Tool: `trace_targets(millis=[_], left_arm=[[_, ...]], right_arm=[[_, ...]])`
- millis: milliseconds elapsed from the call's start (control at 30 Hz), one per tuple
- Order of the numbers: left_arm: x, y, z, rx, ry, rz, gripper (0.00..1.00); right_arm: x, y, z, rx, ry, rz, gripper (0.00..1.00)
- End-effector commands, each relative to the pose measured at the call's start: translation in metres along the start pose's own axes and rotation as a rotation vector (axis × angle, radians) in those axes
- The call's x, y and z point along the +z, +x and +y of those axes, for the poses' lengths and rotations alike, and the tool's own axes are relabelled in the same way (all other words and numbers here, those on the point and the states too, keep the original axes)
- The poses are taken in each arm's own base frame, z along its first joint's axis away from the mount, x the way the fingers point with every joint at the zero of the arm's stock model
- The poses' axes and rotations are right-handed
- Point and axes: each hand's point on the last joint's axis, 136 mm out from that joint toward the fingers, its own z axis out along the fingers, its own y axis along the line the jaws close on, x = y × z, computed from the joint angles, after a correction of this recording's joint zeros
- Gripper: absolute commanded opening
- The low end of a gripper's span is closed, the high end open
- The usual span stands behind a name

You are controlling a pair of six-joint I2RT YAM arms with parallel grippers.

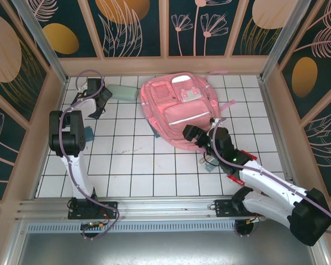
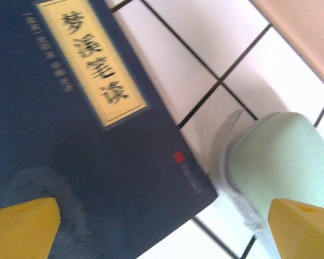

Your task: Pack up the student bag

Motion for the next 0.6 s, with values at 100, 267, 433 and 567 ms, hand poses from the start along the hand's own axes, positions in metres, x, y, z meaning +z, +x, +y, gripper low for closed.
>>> trace_targets(millis=[100,267,433,567], left_arm=[[0.019,0.014,-0.009,-0.011,0.039,0.084,0.99],[0.015,0.04,-0.002,-0.057,0.067,0.172,0.99],[0.001,0.07,0.009,-0.121,0.097,0.267,0.99],[-0.021,0.088,0.015,-0.18,0.144,0.311,0.99]], right_arm=[[0.002,-0.009,0.018,0.003,-0.04,-0.029,0.98],[0.001,-0.007,0.018,0.005,-0.043,-0.026,0.99],[-0.001,-0.006,0.02,0.008,-0.055,-0.027,0.98],[-0.002,-0.004,0.021,0.013,-0.066,-0.029,0.98]])
